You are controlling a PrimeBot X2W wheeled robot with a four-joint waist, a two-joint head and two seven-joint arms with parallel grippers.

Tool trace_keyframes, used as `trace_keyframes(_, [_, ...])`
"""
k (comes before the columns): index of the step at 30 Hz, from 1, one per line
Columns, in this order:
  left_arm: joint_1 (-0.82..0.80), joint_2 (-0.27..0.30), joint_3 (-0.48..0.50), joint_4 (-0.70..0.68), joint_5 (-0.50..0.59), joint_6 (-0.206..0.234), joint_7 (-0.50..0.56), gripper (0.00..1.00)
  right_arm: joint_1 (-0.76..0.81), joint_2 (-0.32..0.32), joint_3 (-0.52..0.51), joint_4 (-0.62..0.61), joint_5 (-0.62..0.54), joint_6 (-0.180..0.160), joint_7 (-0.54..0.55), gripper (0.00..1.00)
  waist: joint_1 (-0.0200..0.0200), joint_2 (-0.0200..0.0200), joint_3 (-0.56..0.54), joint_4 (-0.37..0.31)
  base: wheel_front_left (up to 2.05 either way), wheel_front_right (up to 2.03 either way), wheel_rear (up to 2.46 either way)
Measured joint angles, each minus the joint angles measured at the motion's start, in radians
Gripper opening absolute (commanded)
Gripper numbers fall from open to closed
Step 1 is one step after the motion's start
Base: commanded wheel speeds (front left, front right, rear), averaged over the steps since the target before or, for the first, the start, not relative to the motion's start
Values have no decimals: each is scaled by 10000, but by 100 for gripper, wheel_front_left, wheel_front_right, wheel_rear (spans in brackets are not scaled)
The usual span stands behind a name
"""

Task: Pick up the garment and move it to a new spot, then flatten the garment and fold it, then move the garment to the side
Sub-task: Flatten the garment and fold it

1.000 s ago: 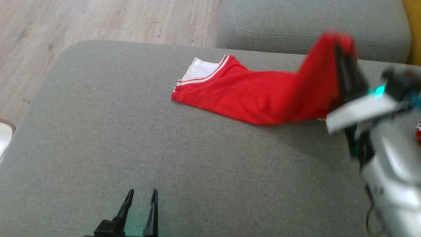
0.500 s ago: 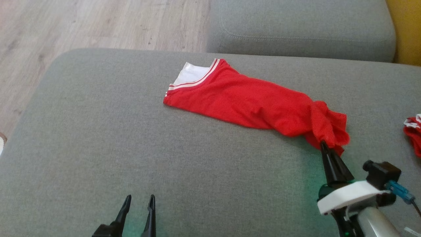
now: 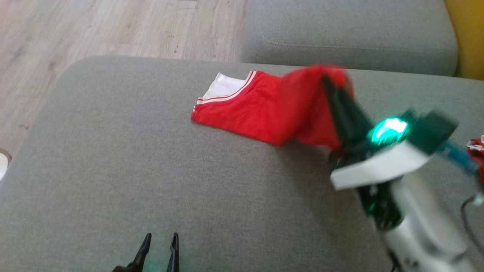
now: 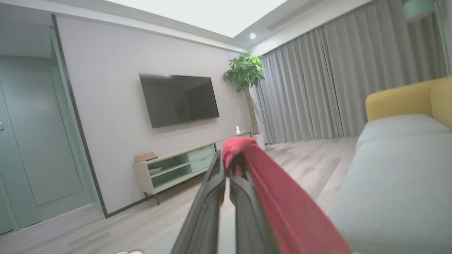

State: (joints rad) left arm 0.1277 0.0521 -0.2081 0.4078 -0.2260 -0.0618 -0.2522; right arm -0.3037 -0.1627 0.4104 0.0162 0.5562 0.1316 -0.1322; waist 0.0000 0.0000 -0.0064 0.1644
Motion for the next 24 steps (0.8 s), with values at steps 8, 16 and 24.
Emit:
trace_keyframes(8, [-191,0,-242,-12,-21,4,2,100,-1897,-673,-1818,1241,-226,0,683,0,0,0,555,243,0,0,0])
trace_keyframes(16, [-1064,-8,-610,-17,-150,29,0,100,-3428,-1841,-3572,5973,-2278,0,736,100,3,0,1354,797,0,0,0])
trace_keyframes(24, [-1074,-8,-715,15,-213,163,2,100,-3754,-1839,-5776,9072,-4466,0,-224,100,2,0,1696,1005,0,0,0])
